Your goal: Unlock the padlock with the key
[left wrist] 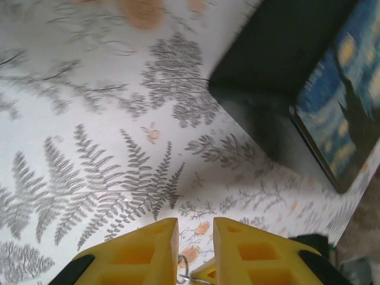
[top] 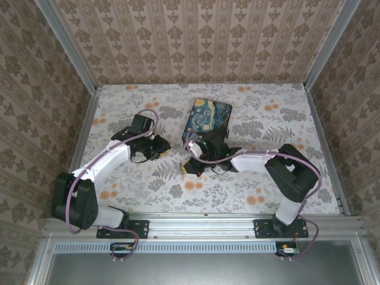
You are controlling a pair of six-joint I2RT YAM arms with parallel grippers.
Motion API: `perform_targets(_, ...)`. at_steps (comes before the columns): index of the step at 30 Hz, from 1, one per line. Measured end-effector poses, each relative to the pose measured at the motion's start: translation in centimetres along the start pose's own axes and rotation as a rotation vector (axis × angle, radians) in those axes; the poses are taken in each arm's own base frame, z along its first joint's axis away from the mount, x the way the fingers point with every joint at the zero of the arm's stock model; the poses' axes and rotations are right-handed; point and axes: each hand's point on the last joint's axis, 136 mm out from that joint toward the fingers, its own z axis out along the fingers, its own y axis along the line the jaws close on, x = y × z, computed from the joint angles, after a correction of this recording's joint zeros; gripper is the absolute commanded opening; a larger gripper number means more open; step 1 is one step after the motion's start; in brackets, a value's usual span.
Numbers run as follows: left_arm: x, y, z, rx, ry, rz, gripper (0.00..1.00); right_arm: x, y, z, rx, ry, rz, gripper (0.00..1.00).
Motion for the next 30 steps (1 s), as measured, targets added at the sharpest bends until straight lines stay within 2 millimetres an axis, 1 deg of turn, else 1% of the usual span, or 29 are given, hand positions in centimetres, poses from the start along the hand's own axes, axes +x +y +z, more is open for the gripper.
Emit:
perform_targets(5,-0.6,-3.7,-0.8,0.119,-0.015,0.246,0.22,-0.9,0.7,-1.7,-0.031,0.009,0.054,0.00)
perform_targets(8,-0.6,-5.5,-1.5,0.182,-0.016,0.367,0.23,-1.2,1.7,-2.7,-0.055,0.012,0.074,0.00)
perform_targets(13,0.6,-7.1,-2.3,0.285,0.018,0.493,0.24,-1.7,3.0,-4.4,-0.094,0.007,0.089,0.00)
perform_targets(17,1.8,-8.6,-3.5,0.379,0.044,0.573,0.25,-1.4,2.9,-5.4,-0.123,0.018,0.125,0.00)
perform_targets(21,3.4,-9.5,-3.5,0.441,0.099,0.635,0.24,-0.7,3.1,-6.1,-0.165,0.047,0.146,0.00)
perform_targets(23,4.1,-9.9,-3.5,0.465,0.125,0.663,0.24,-0.6,3.3,-6.5,-0.189,0.054,0.146,0.00)
perform_targets(30,4.7,-10.8,-4.2,0.530,0.152,0.721,0.24,-1.3,4.3,-7.4,-0.249,0.057,0.116,0.00)
